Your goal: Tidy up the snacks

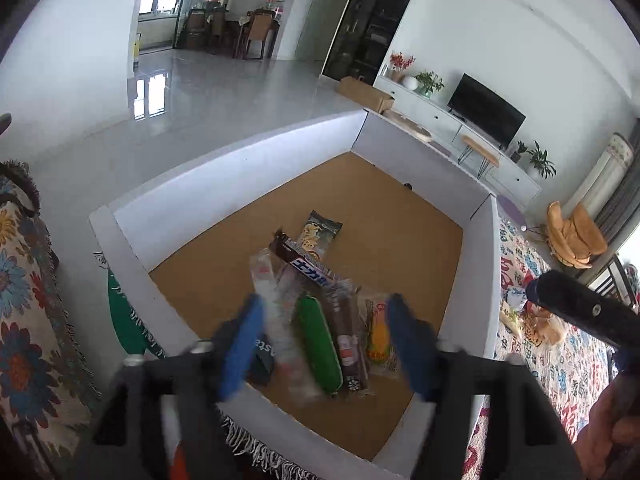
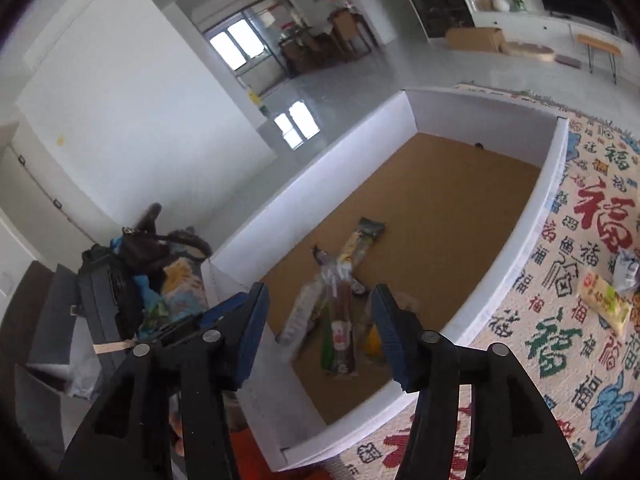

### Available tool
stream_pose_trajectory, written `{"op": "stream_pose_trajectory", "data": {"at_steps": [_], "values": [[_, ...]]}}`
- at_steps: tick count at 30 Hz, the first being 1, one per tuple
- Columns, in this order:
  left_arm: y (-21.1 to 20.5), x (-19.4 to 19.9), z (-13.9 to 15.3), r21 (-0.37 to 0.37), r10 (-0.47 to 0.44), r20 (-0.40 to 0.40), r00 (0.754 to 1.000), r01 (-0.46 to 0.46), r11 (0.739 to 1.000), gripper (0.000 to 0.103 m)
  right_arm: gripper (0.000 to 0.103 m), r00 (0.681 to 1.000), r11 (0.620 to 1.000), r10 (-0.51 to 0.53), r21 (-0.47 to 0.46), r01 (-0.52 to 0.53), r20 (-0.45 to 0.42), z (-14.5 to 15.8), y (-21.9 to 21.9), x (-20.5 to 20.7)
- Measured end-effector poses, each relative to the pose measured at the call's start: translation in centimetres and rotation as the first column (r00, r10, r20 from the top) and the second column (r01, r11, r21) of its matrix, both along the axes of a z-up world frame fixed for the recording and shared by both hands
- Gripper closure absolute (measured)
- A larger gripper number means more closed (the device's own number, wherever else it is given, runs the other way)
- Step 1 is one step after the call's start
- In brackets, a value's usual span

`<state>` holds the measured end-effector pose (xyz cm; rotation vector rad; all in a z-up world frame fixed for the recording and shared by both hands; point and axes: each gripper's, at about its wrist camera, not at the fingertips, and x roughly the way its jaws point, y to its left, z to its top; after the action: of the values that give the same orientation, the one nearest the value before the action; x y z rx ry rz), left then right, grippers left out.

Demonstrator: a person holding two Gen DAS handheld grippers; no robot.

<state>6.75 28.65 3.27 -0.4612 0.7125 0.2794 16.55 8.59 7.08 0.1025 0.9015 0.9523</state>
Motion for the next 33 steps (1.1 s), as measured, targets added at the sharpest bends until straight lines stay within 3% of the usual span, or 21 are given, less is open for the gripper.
{"op": "stream_pose_trajectory", "data": {"at_steps": [1,3,6,11,14,18,21,26,28,33], "values": [[-0.6,-0.8,0.2,0.018,0.02,0.038,0.999,-0.02,1.0,0.004,0.044,1.0,1.0,-0.008,-0.021,0.009,0.025,-0.4,-1.0,-0.3],[-1.7,-2.0,0.7,0.027,0.02,0.094,0.995,-0.023,0.999,0.003,0.043,0.996,0.996,-0.039,-0.079,0.045,0.078,-1.2,-3.5,-0.8],[-4.3,-2.7,1.3,-0.009,-0.058,0.119,0.991,0.059,0.998,0.003,0.037,0.98,0.974,-0.108,-0.18,0.138,0.166,-3.3,-9.1,-1.3],[-11.4,-3.4,3.5,0.006,-0.229,0.173,0.958,0.232,0.973,0.003,0.037,0.938,0.862,-0.234,-0.392,0.322,0.256,-8.7,-20.1,-1.7],[-16.3,-2.8,4.2,0.015,-0.344,0.17,0.923,0.347,0.938,0.002,0.037,0.904,0.797,-0.339,-0.431,0.423,0.261,-11.3,-26.7,-2.7],[-22.1,-1.4,3.0,0.014,-0.456,0.113,0.883,0.457,0.889,0.002,0.037,0.846,0.74,-0.47,-0.409,0.534,0.254,-13.0,-33.0,-4.0],[-26.0,-0.2,0.4,0.026,-0.522,0.039,0.852,0.521,0.853,0.002,0.037,0.815,0.71,-0.524,-0.401,0.578,0.248,-14.1,-35.4,-4.3],[-30.5,1.2,-4.1,0.106,-0.56,-0.112,0.821,0.57,0.815,0.002,0.033,0.798,0.702,-0.544,-0.381,0.602,0.26,-14.6,-36.1,-4.7],[-31.7,1.7,-5.3,0.144,-0.562,-0.151,0.813,0.581,0.801,0.002,0.026,0.791,0.685,-0.549,-0.397,0.611,0.272,-14.6,-36.0,-4.7],[-32.5,2.4,-8.0,0.189,-0.559,-0.213,0.802,0.595,0.781,0.002,0.024,0.787,0.685,-0.562,-0.389,0.616,0.255,-14.7,-36.4,-4.6]]}}
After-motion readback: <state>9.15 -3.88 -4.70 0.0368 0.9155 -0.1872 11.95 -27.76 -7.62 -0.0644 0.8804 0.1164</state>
